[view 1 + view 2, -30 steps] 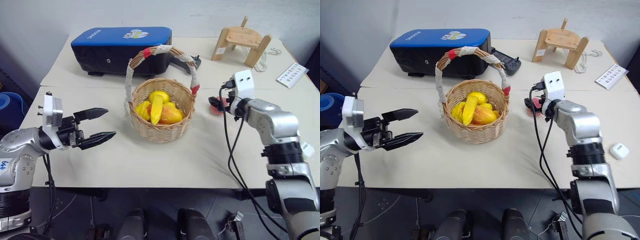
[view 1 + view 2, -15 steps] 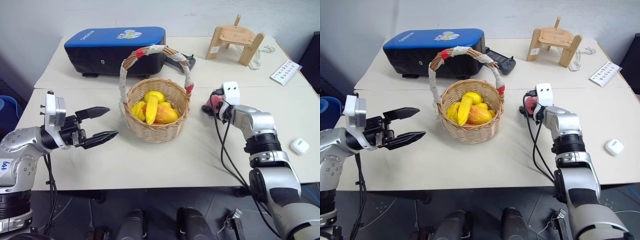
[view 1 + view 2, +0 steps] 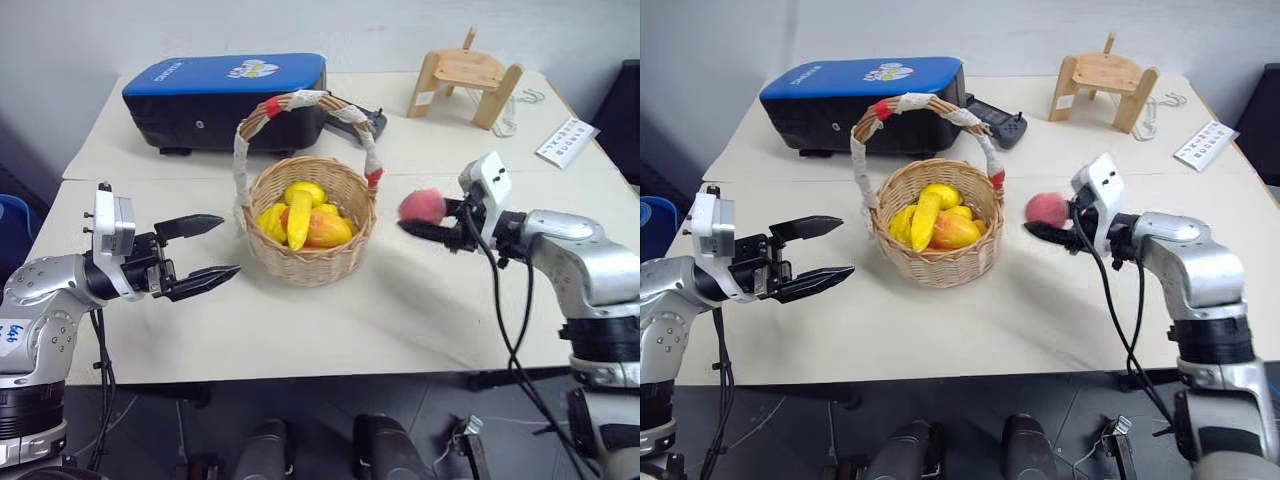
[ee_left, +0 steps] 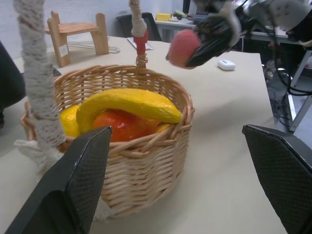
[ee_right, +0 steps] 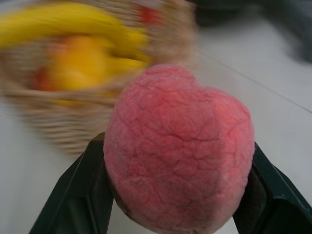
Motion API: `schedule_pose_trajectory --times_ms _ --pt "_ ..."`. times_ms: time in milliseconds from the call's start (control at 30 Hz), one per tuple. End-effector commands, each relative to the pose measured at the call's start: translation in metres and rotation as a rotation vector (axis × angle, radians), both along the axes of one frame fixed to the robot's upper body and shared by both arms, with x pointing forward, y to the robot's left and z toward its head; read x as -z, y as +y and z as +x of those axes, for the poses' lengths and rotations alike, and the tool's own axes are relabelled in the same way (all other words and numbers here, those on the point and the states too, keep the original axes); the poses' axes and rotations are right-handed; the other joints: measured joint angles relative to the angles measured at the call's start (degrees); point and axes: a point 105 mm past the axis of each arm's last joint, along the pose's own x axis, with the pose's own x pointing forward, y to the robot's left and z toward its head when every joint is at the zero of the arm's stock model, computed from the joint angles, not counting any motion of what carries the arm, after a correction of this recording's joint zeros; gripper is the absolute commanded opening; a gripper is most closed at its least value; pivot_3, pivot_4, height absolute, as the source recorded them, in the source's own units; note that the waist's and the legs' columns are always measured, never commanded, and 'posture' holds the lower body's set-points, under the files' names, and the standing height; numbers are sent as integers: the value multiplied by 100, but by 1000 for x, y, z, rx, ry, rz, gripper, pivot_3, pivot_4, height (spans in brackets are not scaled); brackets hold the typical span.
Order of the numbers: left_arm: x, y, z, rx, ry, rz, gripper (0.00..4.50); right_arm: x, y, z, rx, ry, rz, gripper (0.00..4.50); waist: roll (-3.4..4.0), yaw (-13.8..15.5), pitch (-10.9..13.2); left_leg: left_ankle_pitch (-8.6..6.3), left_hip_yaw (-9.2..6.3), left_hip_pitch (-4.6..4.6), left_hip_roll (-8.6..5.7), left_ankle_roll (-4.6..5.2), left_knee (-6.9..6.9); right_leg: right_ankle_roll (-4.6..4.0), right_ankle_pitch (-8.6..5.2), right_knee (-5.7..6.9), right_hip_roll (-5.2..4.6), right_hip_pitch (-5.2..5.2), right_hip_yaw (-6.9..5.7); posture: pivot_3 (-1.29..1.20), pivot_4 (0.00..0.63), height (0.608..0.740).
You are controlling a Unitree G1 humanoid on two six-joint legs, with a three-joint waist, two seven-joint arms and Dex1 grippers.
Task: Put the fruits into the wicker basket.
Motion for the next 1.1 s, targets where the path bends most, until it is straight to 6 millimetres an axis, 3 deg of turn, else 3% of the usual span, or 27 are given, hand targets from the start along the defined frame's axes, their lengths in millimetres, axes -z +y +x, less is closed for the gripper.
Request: schedule_pose_trajectory --times_ms 33,100,200,300,367,500,600,633,867,1033,1100 --pt "-8 0 -5 4 -44 -21 4500 -23 40 -12 -83 -34 54 2548 0 8 0 1 -1 3 1 -2 0 -2 0 1 0 2 1 0 150 740" --pt "-7 0 -5 -2 -44 -22 4500 -34 57 -3 -47 -35 106 2548 1 12 0 0 -1 5 2 -6 1 -8 3 2 -2 2 3 0 150 740" --pt "-8 1 -5 -8 -51 -27 4500 -29 75 9 25 2 96 2548 -2 64 -1 -1 -10 -12 0 -11 2 -10 4 12 -5 -18 4 0 150 740" --pt "-6 -2 -6 -4 -40 -24 4500 -25 79 30 153 -46 64 2548 -6 91 -4 -5 -36 -31 -11 -7 3 2 11 18 -7 -31 2 0 150 740" --pt "-4 -5 -8 5 -31 -26 4500 -24 76 36 188 -53 43 3262 -7 90 -4 -10 -34 -52 -19 -1 4 15 18 18 -10 -50 2 0 150 740" --pt "-2 -6 -12 8 -21 -29 4500 -34 75 27 148 -84 77 4463 -6 43 -4 -8 -33 -97 -22 3 12 27 24 19 -7 -86 -3 0 150 740" --pt "0 -7 -14 5 -18 -30 4500 -39 74 0 -14 -105 107 4463 -6 42 -4 -7 -35 -96 -13 1 11 27 24 19 3 -86 -9 0 150 740" --pt "0 -7 -14 4 -15 -32 4500 -38 70 -9 -64 -99 109 4463 -7 46 -4 -6 -34 -96 -13 -1 10 27 24 18 4 -86 -8 0 150 740" --pt "-4 -4 -13 -14 -19 -57 4500 -6 8 -23 -50 -23 -13 4463 -9 78 -3 3 -15 -94 -23 21 22 27 24 -4 -7 -70 9 0 150 740" --pt "-2 -2 -13 -20 -23 -55 4500 -20 -36 20 174 -170 -10 4463 -9 36 -3 14 7 -84 -21 21 25 16 26 -3 -9 -69 20 0 150 740" --pt "-3 -2 -12 -18 -25 -57 4500 -24 -42 36 225 -236 -34 4463 -9 37 -3 16 15 -80 -18 17 23 11 26 0 -7 -73 21 0 150 740"
